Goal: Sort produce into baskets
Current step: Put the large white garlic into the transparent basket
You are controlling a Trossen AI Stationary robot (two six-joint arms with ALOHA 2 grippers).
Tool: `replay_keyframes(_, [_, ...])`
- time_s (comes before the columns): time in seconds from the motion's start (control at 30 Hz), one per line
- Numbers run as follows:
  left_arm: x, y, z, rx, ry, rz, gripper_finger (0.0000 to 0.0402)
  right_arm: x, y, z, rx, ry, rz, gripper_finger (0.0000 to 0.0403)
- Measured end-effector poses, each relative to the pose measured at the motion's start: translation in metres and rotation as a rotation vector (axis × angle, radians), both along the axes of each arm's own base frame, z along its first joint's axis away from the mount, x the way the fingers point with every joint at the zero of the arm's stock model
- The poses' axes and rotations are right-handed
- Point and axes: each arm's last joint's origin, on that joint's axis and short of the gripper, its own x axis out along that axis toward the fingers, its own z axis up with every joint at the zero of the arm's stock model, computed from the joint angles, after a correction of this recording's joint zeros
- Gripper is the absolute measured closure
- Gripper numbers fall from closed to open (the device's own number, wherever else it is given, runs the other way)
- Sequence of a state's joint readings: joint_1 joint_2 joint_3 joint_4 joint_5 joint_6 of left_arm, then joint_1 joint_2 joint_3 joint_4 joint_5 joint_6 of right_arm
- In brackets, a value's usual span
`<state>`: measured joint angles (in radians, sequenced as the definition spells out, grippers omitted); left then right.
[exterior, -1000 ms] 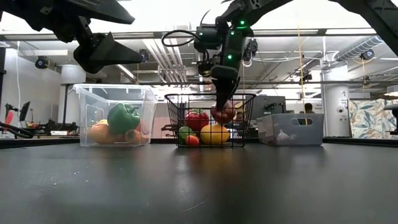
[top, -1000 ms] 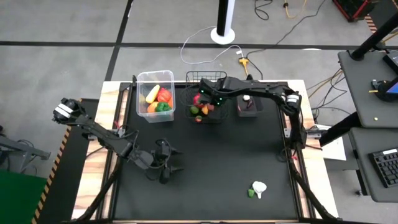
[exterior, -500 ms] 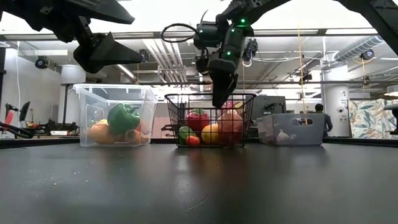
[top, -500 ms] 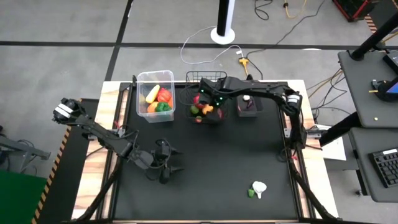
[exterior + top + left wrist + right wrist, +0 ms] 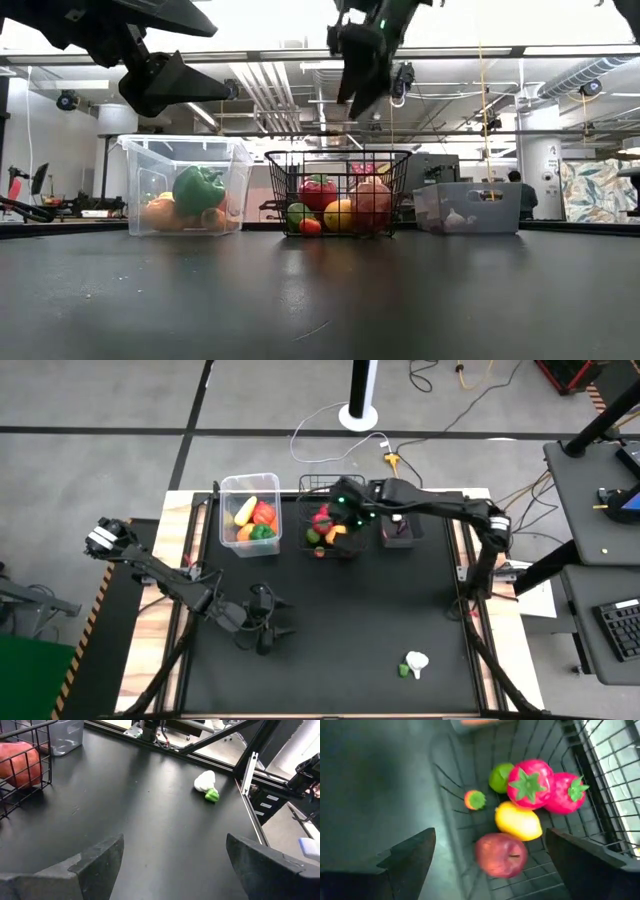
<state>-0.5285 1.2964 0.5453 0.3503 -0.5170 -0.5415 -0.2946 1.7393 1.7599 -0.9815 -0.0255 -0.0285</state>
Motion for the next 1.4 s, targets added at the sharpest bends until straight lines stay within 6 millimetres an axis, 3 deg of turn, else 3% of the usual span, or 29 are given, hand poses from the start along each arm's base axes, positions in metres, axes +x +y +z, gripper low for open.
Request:
replay_keyframes(0.23, [0.000, 0.001, 0.000, 0.012, -0.006, 0.021, 0.0068, -0.016, 0.056, 0.035, 0.065, -0.082, 0.013, 0.0035])
replay_keyframes(0.53, [0.000, 0.001, 0.001, 0.044, -0.010, 0.008, 0.0068, -0.035, 0.143, 0.039, 0.175, 0.032, 0.080, 0.0035])
replay_keyframes(0.87, [0.000, 0.001, 0.001, 0.091, -0.009, -0.008, 0.0068, -0.061, 0.218, 0.019, 0.238, 0.211, -0.036, 0.0035])
replay_keyframes(1.07, [0.001, 0.000, 0.002, 0.132, -0.014, -0.024, 0.0068, -0.087, 0.263, -0.008, 0.168, 0.334, 0.102, 0.0035])
replay_keyframes(1.4, [0.003, -0.001, 0.008, 0.187, -0.042, -0.046, 0.0068, -0.137, 0.312, -0.056, 0.124, 0.471, -0.022, 0.0035])
